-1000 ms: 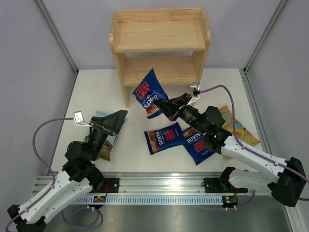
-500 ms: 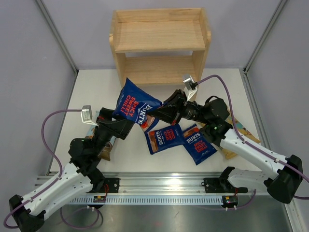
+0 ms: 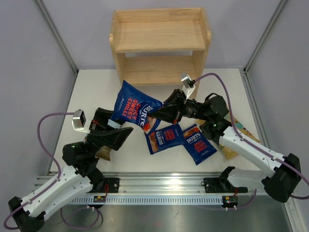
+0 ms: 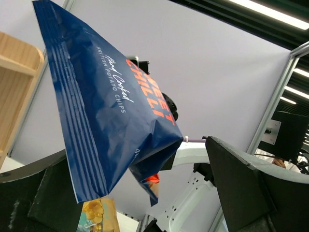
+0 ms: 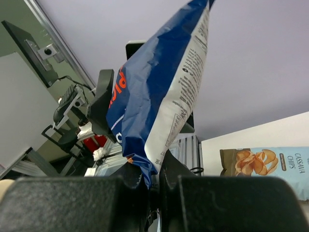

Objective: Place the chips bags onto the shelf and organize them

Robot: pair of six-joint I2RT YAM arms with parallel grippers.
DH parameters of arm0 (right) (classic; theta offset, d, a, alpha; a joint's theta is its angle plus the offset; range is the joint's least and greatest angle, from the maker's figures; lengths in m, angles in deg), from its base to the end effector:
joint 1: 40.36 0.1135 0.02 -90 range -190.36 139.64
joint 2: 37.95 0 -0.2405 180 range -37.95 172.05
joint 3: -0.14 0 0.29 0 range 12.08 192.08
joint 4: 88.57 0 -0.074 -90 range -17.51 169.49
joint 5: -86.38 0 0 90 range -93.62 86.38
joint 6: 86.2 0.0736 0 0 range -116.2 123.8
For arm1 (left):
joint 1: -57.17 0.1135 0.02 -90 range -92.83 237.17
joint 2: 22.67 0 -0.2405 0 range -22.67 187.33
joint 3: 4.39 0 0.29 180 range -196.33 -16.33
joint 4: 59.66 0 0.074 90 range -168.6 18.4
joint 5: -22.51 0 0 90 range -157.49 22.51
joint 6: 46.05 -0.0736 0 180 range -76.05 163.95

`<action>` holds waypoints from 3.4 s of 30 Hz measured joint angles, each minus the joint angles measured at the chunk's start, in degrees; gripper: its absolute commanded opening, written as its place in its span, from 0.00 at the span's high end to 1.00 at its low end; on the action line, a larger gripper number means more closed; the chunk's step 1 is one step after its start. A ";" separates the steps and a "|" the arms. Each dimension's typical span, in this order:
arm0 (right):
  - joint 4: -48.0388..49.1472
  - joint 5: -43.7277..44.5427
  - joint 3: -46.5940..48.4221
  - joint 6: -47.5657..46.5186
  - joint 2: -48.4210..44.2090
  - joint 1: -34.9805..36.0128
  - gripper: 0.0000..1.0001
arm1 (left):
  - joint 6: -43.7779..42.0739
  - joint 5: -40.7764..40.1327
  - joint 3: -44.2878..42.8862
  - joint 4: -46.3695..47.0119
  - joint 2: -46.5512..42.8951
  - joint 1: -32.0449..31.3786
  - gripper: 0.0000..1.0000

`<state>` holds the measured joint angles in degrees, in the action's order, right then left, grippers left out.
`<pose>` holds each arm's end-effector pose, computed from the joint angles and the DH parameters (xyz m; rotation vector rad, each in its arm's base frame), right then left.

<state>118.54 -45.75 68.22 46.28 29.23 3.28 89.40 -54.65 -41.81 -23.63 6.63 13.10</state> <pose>0.2049 0.2636 0.4001 -0.7710 1.1761 1.6787 0.1337 -0.1522 0.3737 0.2261 0.8931 -1.5535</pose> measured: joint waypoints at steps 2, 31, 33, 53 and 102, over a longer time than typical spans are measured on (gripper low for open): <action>0.17 -0.92 0.20 0.02 0.46 -0.04 0.95 | -0.04 0.02 0.00 0.48 -0.37 -0.02 0.01; 3.19 -0.98 -4.00 12.31 0.26 -3.30 0.19 | -0.24 -14.62 -2.38 -4.46 1.18 -0.20 0.93; 3.58 0.85 -4.70 15.02 1.44 -3.21 0.20 | -0.22 -14.67 -2.38 -3.28 2.60 -0.20 0.94; -4.96 15.13 -4.11 17.27 -0.15 -2.40 0.89 | -6.62 -24.39 -7.89 -18.62 4.57 -0.22 0.25; -63.49 71.54 62.27 35.36 33.57 -17.33 0.47 | -24.63 -44.96 -39.06 -89.46 1.36 0.04 0.12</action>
<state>55.05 25.79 130.49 81.64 62.80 -14.05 64.77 -99.61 -80.87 -113.09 7.98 13.14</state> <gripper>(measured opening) 0.539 0.892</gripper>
